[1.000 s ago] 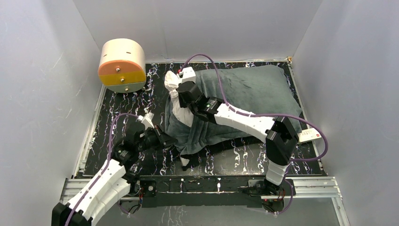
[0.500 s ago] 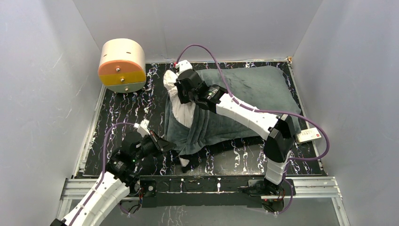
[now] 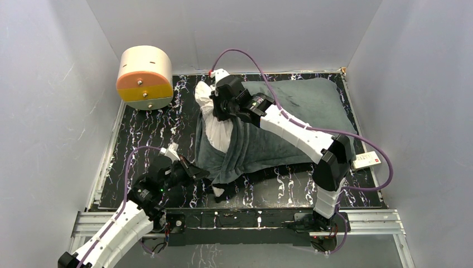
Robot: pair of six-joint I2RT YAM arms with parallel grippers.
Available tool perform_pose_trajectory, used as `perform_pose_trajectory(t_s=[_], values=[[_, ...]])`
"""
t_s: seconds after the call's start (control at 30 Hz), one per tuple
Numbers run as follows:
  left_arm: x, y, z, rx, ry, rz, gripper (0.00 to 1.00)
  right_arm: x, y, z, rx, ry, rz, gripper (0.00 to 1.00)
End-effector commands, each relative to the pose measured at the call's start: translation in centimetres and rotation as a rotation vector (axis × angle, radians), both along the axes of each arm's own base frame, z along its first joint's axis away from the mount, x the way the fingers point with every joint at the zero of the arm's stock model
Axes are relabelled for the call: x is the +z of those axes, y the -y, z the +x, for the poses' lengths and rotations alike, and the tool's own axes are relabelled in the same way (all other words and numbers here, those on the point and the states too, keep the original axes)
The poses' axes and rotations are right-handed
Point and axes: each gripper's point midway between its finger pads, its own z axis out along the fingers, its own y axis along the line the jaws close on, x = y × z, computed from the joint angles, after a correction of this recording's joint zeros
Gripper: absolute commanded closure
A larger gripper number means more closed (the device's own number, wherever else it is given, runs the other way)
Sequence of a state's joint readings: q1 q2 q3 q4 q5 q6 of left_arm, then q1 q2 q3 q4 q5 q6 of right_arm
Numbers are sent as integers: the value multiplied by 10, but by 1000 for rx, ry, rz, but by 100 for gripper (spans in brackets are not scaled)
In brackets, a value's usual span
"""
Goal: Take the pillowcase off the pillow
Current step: Remove the pillow from the pillowcase.
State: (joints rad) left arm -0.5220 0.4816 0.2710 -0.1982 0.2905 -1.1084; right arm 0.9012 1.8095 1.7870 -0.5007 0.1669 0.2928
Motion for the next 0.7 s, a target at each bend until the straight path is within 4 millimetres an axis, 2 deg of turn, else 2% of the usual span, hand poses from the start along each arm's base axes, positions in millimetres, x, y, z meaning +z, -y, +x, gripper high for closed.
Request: perform_pose_trajectory(t_s=[0.0,0.1,0.2,0.3,0.37,0.47,0.5,0.53,0.57,0.6,0.63,0.67], values=[[-75,-29,-44,4,-277,200,100,203,49,61,-192,419,316,100],[-83,-33,-44,35,-297,214,100,225,50,57,-178,446,335,100],[-89,-36,-44,51,-304,227,100,226,49,48,-145,430,356,100],[-91,-37,-44,62,-304,222,100,203,46,41,-113,386,340,100],[-84,-35,-40,59,-272,209,100,171,42,34,-86,312,315,100],[-77,-35,-31,74,-239,215,100,139,42,24,-68,262,322,100],[-66,-32,-22,60,-199,228,94,134,43,20,-59,237,308,100],[-47,-29,-11,58,-146,232,83,126,42,13,-42,202,306,100],[-12,-26,6,59,-53,237,71,109,40,8,-40,171,303,100],[5,-27,15,72,-14,256,60,91,40,7,-54,139,291,100],[33,-33,25,100,41,296,48,72,40,3,-57,104,279,100],[51,-42,32,139,75,333,43,59,40,1,-70,87,276,100]])
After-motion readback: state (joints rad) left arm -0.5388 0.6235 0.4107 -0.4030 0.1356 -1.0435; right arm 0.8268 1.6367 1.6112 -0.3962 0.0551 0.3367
